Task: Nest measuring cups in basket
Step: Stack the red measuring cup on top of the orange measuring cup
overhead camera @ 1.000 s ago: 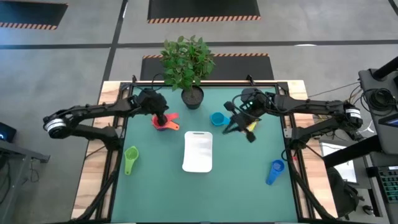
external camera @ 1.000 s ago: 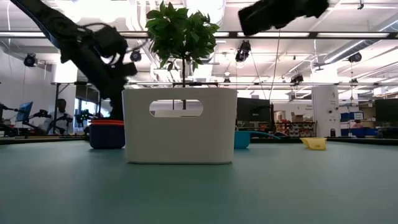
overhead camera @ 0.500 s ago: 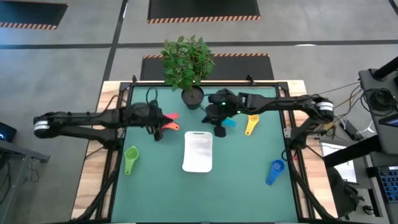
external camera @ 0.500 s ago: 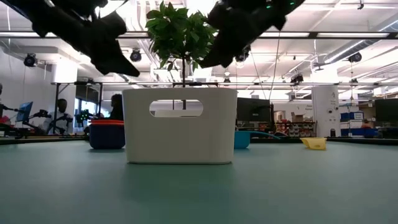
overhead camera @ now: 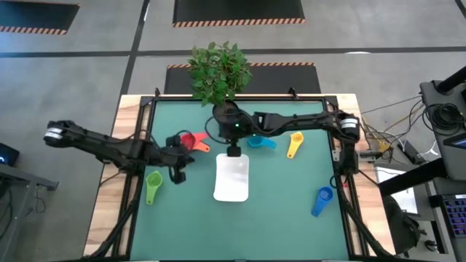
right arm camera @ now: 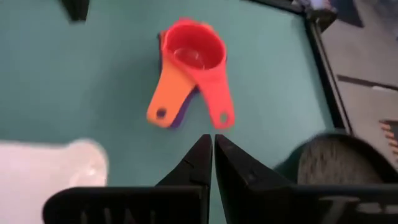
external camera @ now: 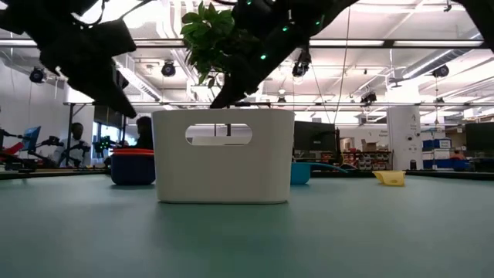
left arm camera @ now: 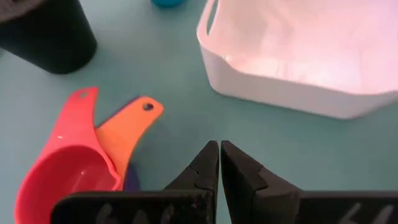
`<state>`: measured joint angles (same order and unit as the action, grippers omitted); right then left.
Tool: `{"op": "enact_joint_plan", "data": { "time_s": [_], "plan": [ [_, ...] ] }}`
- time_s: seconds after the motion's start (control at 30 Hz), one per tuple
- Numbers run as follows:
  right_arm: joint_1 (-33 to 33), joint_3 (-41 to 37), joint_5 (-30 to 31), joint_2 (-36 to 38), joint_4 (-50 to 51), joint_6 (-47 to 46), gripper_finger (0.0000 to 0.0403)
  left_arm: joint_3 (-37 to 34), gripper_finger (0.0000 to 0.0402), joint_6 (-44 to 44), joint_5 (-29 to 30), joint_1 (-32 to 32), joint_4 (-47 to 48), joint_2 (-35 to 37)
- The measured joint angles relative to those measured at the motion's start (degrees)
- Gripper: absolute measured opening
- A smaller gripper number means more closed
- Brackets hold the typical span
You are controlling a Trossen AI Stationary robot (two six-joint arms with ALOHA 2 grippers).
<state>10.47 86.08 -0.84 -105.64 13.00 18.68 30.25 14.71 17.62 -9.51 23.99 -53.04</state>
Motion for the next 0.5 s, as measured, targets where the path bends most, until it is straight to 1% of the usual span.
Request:
{"op": "enact_joint_plan", "data": {
  "time_s": [0.1, 0.23, 0.37, 0.43, 0.5],
  "plan": [
    [-0.2, 2.2, 0.9, -2.5, -2.3, 0.1, 0.0009, -2.0, 0.0, -0.1, 0.0, -0.1, -0.5, -0.4],
    [-0.4, 5.7, 3.1, -6.0, -3.1, 0.9, 0.0009, -6.1, 0.0, 0.1, 0.0, -0.1, -6.1, -0.1],
    [-0.8, 10.7, 9.9, -10.4, -2.4, 3.2, 0.0009, -9.5, 0.0, -0.5, 0.0, -0.2, -12.8, 0.6],
    [-1.0, 14.0, 13.5, -13.0, -0.6, 4.3, 0.0009, -10.7, 0.0, -0.5, 0.0, -0.2, -14.3, 0.7],
    [-1.1, 17.5, 15.3, -15.1, 2.2, 4.4, 0.0009, -11.5, 0.0, 0.2, 0.1, -0.2, -15.3, 0.7]
  ]
}}
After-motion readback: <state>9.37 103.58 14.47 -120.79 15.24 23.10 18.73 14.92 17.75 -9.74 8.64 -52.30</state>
